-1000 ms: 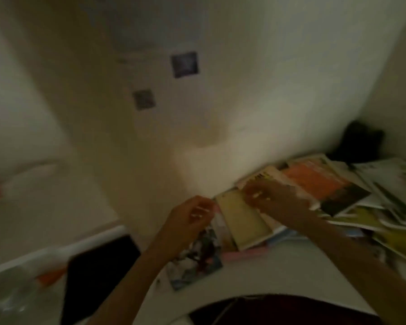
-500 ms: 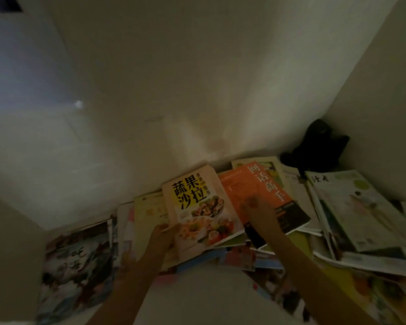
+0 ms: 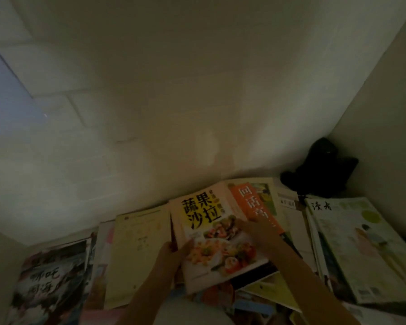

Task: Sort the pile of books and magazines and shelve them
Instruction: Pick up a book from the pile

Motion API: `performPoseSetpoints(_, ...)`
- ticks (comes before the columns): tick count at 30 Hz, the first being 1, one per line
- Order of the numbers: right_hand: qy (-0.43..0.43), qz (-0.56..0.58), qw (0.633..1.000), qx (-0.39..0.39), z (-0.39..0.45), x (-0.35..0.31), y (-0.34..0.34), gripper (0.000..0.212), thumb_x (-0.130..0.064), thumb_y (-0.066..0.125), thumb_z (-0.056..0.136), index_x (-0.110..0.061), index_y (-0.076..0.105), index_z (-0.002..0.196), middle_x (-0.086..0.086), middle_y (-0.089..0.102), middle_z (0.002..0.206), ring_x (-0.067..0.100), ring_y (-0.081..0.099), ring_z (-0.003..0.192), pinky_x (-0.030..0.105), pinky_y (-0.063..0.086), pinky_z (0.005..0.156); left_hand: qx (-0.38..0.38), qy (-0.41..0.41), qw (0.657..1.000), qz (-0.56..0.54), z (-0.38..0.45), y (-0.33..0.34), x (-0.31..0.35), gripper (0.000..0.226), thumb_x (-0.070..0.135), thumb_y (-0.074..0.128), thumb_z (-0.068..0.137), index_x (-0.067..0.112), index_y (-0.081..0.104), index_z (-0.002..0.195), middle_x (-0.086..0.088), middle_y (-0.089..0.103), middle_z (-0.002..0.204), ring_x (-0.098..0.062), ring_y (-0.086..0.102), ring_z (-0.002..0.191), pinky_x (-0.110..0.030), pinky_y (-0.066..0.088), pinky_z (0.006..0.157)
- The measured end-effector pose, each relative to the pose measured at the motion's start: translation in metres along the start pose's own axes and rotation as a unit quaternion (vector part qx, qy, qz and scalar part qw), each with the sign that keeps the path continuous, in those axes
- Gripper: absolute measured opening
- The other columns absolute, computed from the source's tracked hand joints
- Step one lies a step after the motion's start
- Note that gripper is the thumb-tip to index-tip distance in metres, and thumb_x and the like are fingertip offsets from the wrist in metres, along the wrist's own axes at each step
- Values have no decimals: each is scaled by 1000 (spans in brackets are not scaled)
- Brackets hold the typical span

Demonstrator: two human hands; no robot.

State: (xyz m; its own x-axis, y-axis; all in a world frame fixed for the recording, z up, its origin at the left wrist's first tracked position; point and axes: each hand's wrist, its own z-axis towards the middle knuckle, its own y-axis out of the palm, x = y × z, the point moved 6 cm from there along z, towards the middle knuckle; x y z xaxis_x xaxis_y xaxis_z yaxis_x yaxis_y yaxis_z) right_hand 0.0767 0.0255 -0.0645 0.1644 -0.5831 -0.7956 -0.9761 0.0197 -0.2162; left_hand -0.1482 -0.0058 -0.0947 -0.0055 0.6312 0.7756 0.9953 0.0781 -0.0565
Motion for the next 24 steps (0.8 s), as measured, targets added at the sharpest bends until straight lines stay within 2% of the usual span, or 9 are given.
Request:
performPoseSetpoints(3,9,-86,994,68,9,12,-54,34,-35,70,80,-8,66,100,13,66,98,31,64,89,43,53,81,-50,-2,999,-9,-2,45,5,37,16,71,80,4,56,111,-14,66,105,-33,65,94,-49,54,81)
performPoseSetpoints(5,26,-106,991,75,9,21,-74,33,-36,67,82,-6,63,95,18,63,102,33,64,89,49,53,86,-50,-21,999,-6,-2,69,-2,38,14,71,80,3,52,111,-14,63,107,-31,63,94,-48,55,74)
performPoseSetpoints(7,28,-136,988,72,2,24,-83,29,-34,60,88,-7,55,97,16,59,105,31,61,89,44,53,83,-40,-30,999,-11,-2,86,-6,37,10,70,81,1,49,110,-18,59,110,-32,62,93,-47,55,70)
performPoseSetpoints(11,-20,-203,973,107,-3,26,-87,27,-34,56,91,-20,37,104,12,54,105,30,58,94,42,51,81,-20,-60,997,-47,1,96,-7,50,23,78,72,0,53,109,-20,63,105,-35,65,89,-53,55,77)
performPoseSetpoints(13,-19,-214,972,97,0,30,-87,34,-40,56,89,-22,34,109,13,53,111,30,57,96,41,51,82,-21,-70,996,-58,0,98,-4,60,30,82,67,0,53,110,-20,64,102,-36,66,87,-54,55,76)
performPoseSetpoints(15,8,-201,976,82,8,36,-89,53,-46,60,86,-17,33,122,16,49,120,31,55,104,41,51,84,-2,-57,998,-35,5,99,0,70,36,83,61,-2,53,111,-21,64,102,-37,66,86,-53,56,75)
performPoseSetpoints(17,48,-176,981,67,15,39,-93,64,-45,62,84,-9,33,129,17,46,126,32,53,110,43,50,90,28,-34,999,-8,9,100,9,65,33,80,68,-3,49,112,-20,62,104,-36,65,88,-49,56,76)
performPoseSetpoints(21,57,-98,992,59,29,39,-99,37,-29,61,87,-9,45,113,13,55,116,29,57,101,46,51,90,11,0,1000,28,23,121,36,49,26,72,80,-2,53,115,-19,65,104,-31,66,86,-44,57,72)
performPoseSetpoints(24,46,-44,995,74,39,36,-105,28,-20,61,86,-8,50,108,15,58,112,31,60,99,49,51,89,-13,-10,999,48,33,134,52,41,22,69,82,1,51,113,-17,64,106,-31,64,86,-39,55,70)
